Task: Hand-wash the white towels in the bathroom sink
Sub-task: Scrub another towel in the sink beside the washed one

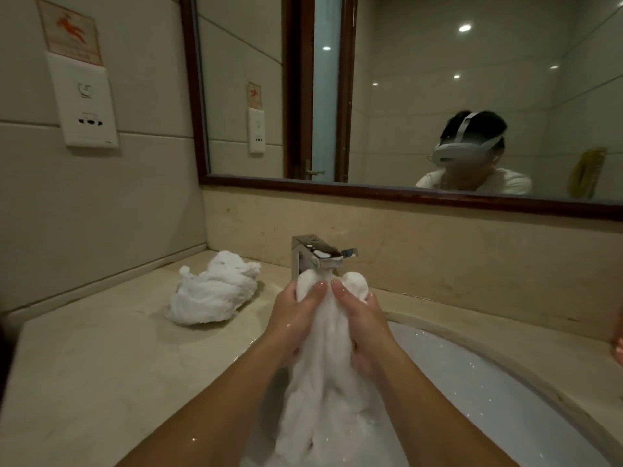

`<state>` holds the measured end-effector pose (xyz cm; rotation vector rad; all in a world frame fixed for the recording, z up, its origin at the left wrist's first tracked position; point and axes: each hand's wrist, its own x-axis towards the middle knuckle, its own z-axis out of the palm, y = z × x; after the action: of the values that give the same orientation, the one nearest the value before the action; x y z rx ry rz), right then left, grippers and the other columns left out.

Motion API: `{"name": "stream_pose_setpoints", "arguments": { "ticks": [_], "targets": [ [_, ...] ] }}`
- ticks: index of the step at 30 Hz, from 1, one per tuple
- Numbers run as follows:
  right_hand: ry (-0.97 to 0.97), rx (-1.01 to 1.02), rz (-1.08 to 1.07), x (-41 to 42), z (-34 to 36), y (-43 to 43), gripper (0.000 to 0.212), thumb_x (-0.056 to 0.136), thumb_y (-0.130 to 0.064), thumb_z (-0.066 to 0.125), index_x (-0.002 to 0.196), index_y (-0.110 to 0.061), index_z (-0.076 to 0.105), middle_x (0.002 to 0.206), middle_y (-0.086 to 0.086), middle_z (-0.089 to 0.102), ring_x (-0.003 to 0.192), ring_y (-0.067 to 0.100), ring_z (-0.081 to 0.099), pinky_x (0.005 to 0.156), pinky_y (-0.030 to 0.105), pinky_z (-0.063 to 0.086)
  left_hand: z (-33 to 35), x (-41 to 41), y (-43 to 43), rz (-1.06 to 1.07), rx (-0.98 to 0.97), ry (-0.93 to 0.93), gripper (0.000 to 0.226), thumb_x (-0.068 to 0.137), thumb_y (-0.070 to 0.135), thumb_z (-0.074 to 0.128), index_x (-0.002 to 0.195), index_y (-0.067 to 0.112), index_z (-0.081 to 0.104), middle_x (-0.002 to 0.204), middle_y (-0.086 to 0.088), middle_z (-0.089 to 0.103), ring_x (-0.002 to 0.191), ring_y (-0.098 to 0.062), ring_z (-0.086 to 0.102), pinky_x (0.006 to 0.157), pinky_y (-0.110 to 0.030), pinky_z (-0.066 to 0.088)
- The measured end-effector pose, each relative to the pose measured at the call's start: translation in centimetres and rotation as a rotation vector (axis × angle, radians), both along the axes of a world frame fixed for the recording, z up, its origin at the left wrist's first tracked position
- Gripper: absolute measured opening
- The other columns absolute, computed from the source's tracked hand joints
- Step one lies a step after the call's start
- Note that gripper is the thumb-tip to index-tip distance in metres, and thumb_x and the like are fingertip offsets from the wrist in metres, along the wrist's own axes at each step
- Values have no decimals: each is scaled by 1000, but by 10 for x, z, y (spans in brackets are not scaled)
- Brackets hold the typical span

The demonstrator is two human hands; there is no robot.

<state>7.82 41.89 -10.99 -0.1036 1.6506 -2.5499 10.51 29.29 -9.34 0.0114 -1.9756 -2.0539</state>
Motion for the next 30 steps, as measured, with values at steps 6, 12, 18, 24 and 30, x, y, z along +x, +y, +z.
{"name": "stream_pose_setpoints", "arguments": {
  "ticks": [6, 12, 18, 24, 30],
  "targets": [
    [-147, -201, 129, -3, -6, -2, 81, 72, -45, 92, 135, -1, 67, 125, 29, 72, 112, 43, 73, 91, 50, 62, -4, -4, -10, 32, -111, 38, 17, 99, 24, 68, 115, 30, 69, 108, 4, 76, 98, -13, 73, 78, -26, 61],
    [-157, -250, 170, -4, 0, 6, 61, 85, -40, 77, 126, 4, 73, 125, 30, 71, 118, 45, 70, 108, 54, 53, 0, -2, 1, -42, -107, -155, 51, 98, 71, 47, 115, 28, 70, 106, 5, 76, 96, -11, 72, 75, -26, 57],
    [-20, 127, -157, -8, -5, -10, 78, 70, -61, 86, 128, -12, 65, 110, 15, 78, 99, 32, 78, 90, 52, 64, -1, -13, -8, 81, -44, -28, 37, 104, 49, 56, 122, 20, 70, 108, 0, 77, 101, -16, 74, 89, -34, 61],
    [157, 220, -233, 9, 6, -7, 18, 102, -35, 68, 115, -23, 72, 98, -1, 79, 94, 20, 77, 82, 39, 64, -2, -8, -7, 25, 13, 16, 45, 88, 66, 70, 119, 34, 69, 107, 6, 80, 101, -14, 76, 94, -44, 62],
    [202, 212, -187, 9, 10, -14, 27, 100, -45, 68, 114, -24, 76, 104, 0, 80, 92, 12, 78, 71, 25, 61, -1, -8, -10, -46, 17, -193, 71, 67, 71, 86, 111, 17, 76, 97, -6, 81, 92, -25, 79, 94, -48, 62]
  ]
}}
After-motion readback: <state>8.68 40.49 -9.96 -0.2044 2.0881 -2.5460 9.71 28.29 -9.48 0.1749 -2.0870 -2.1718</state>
